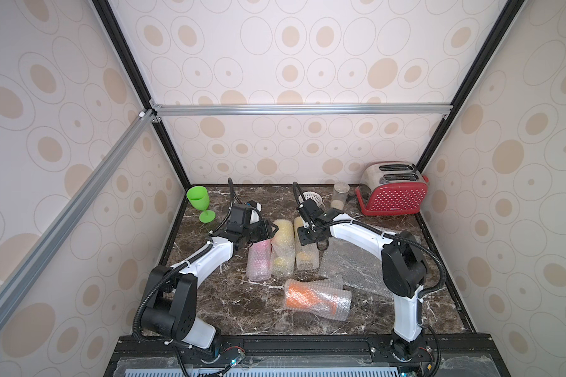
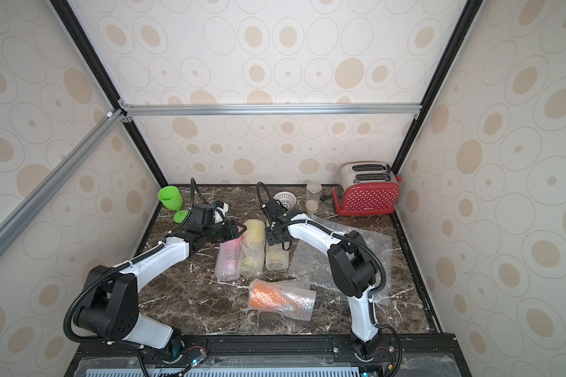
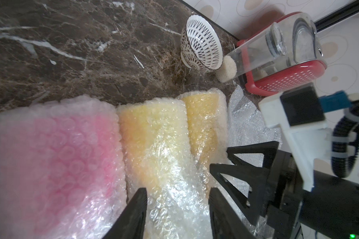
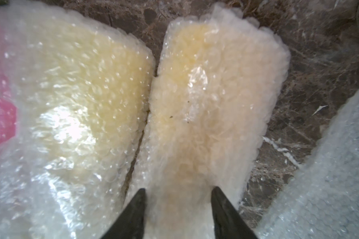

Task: Unpack wine glasses from bubble wrap
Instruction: Adjust the bubble wrap at the center of the board.

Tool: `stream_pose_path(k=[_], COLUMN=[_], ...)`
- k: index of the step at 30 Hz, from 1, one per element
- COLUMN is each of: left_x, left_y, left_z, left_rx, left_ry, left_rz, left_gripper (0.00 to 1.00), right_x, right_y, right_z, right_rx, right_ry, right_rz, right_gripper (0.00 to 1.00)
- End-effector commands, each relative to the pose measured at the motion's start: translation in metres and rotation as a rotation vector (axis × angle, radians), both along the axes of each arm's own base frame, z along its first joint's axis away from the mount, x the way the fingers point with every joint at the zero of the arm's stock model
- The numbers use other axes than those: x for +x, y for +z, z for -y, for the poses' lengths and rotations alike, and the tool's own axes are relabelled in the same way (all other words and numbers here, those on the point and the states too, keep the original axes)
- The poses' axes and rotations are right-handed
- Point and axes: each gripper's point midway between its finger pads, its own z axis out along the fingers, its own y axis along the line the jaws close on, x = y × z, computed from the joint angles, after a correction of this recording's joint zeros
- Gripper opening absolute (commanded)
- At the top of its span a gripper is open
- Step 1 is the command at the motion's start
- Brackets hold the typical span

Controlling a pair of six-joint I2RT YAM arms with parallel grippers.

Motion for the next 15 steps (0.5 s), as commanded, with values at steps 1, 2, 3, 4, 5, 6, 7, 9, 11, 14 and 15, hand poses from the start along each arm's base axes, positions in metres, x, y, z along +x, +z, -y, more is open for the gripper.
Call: stream_pose_path(k=[1, 2, 3, 4, 5, 6, 7, 9, 11, 14, 15], left_x=[0.0, -0.001, -0.001, -0.003, -0.005, -0.006, -0.008, -0.01, -0.012, -0.012, -0.011], left_y=[0.019, 0.021, 0.023, 0.025, 0.026, 0.026, 0.026, 0.026, 0.025, 0.016, 0.011], left_z=[0.022, 0.027, 0.031, 0.037, 0.044, 0.048, 0.054, 0.065, 0.077, 0.09, 0.092], left_rx=[-0.048, -0.056, -0.066, -0.079, -0.096, -0.112, -0.128, -0.163, -0.188, -0.189, -0.18], left_ry=[-0.045, -0.053, -0.057, -0.068, -0.077, -0.082, -0.087, -0.1, -0.113, -0.114, -0.109], left_rz=[0.026, 0.03, 0.03, 0.033, 0.029, 0.026, 0.023, 0.015, 0.007, -0.008, -0.016], left_gripper=[0.49, 0.49, 0.49, 0.49, 0.49, 0.49, 0.49, 0.49, 0.49, 0.49, 0.49], right_x=[-0.004, -0.004, -0.004, -0.004, -0.004, -0.005, -0.005, -0.006, -0.007, -0.008, -0.008], right_y=[0.009, 0.008, 0.009, 0.009, 0.009, 0.01, 0.012, 0.013, 0.015, 0.015, 0.013], right_z=[0.003, 0.005, 0.007, 0.009, 0.011, 0.012, 0.012, 0.012, 0.015, 0.018, 0.02], right_rx=[0.059, 0.074, 0.087, 0.096, 0.102, 0.11, 0.119, 0.137, 0.156, 0.188, 0.197], right_ry=[-0.016, -0.023, -0.028, -0.035, -0.04, -0.037, -0.032, -0.022, -0.02, -0.022, -0.024], right_rz=[-0.003, -0.008, -0.005, -0.001, 0.002, 0.007, 0.01, 0.019, 0.028, 0.021, 0.016], right_gripper=[0.45, 0.43, 0.43, 0.4, 0.39, 0.37, 0.37, 0.37, 0.37, 0.37, 0.37])
